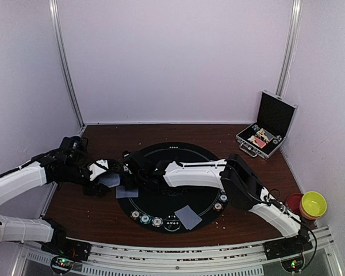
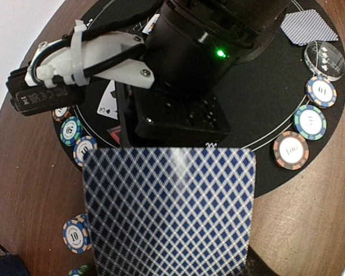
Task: Distribute texas hold em gaming equipment
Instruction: Place the all-in button in the small blind area.
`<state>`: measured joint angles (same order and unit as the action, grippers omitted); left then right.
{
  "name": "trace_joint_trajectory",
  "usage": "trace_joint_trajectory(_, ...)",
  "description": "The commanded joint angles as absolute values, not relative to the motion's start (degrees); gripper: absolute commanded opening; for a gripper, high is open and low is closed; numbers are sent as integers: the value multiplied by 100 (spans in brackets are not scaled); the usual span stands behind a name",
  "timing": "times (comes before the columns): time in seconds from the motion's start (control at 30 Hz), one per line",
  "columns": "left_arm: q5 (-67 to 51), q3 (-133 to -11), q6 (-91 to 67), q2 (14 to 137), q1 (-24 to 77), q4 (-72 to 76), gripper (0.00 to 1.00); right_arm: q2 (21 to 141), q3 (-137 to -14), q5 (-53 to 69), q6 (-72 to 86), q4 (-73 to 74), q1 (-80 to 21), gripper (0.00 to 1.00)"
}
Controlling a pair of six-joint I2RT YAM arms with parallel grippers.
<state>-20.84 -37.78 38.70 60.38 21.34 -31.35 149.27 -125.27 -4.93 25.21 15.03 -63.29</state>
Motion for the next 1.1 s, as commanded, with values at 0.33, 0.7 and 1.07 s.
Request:
trace_joint_trajectory(0.33, -2227, -3727, 3929, 6071, 2086, -2909, 53, 14912, -12661, -567, 2391, 1652, -6363, 78)
trace_joint_trajectory(0.7, -2272, -3777, 3915, 6075, 2088, -2950, 53, 13419, -11248, -714, 2480, 1136, -6351, 95)
trace_joint_trajectory(1.07, -2509, -3955, 3945, 6287, 2099, -3033, 53, 11196, -8280, -58, 3290, -725, -6320, 94)
